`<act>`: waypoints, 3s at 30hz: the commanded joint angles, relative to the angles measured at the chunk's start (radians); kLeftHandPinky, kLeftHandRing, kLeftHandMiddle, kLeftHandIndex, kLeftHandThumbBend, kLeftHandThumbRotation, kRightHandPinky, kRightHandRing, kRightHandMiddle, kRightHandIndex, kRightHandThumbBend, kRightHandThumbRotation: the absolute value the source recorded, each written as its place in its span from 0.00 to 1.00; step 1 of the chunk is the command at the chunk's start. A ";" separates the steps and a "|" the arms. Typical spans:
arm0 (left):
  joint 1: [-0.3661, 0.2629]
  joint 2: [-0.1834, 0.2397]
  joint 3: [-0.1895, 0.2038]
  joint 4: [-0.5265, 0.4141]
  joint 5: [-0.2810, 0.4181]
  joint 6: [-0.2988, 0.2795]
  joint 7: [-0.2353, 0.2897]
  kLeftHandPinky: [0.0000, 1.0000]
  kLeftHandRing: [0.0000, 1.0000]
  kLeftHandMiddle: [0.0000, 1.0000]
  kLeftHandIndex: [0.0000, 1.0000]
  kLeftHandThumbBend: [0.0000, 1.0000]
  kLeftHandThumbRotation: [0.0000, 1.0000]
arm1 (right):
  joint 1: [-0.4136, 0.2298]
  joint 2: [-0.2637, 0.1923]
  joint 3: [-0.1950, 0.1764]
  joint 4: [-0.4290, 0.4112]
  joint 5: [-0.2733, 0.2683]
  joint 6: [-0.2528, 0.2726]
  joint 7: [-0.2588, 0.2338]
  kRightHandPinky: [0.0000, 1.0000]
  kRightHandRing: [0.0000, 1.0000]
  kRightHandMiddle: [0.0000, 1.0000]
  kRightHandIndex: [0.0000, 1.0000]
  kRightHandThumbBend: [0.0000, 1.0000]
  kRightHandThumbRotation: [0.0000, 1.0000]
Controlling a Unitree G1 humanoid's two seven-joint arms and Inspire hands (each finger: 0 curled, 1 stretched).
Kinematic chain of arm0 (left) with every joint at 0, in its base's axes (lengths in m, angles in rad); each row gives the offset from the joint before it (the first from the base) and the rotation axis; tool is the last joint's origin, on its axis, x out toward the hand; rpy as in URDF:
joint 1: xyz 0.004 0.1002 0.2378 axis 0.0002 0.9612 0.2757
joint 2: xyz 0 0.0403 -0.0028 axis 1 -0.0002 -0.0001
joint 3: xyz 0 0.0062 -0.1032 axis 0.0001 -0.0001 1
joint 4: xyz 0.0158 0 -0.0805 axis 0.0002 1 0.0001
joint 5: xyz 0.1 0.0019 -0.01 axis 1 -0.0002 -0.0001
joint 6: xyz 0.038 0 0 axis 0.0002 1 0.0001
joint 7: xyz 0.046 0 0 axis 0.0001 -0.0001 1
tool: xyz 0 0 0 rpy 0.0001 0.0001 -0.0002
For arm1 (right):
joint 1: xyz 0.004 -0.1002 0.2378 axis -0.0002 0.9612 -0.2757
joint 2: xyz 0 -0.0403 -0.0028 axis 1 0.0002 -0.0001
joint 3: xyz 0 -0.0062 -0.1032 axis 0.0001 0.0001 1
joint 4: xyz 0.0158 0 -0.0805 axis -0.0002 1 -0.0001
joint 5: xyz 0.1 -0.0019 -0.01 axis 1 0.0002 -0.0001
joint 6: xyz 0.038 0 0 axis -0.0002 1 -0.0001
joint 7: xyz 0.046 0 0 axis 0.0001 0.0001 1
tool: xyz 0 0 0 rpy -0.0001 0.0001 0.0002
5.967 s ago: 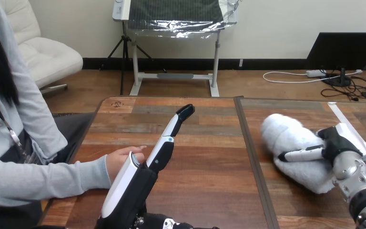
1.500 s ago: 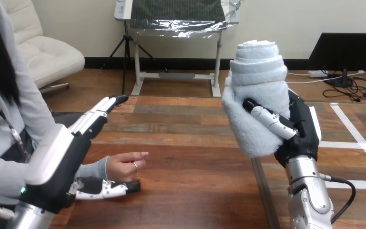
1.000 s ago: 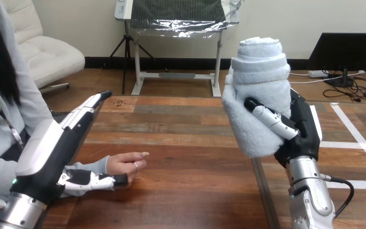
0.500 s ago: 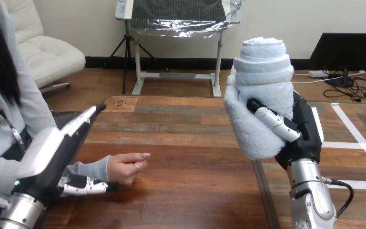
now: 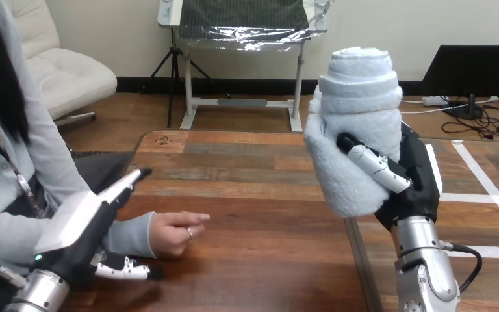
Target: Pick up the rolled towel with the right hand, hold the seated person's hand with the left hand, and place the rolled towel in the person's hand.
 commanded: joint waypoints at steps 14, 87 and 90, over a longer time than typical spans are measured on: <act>-0.187 0.044 -0.110 0.152 0.023 0.048 0.008 0.82 0.90 0.94 0.93 1.00 0.11 | 0.014 0.022 0.021 -0.180 0.031 0.030 0.010 0.16 0.20 0.29 0.33 0.66 0.00; -0.379 0.035 -0.358 0.315 0.089 0.265 -0.039 0.63 0.65 0.67 0.69 1.00 0.00 | 0.190 0.051 0.076 -0.505 0.068 0.167 0.003 0.11 0.15 0.27 0.28 0.63 0.00; -0.387 0.035 -0.363 0.319 0.088 0.261 -0.056 0.62 0.64 0.66 0.67 1.00 0.00 | 0.196 0.051 0.079 -0.518 0.073 0.175 0.006 0.11 0.15 0.27 0.28 0.62 0.00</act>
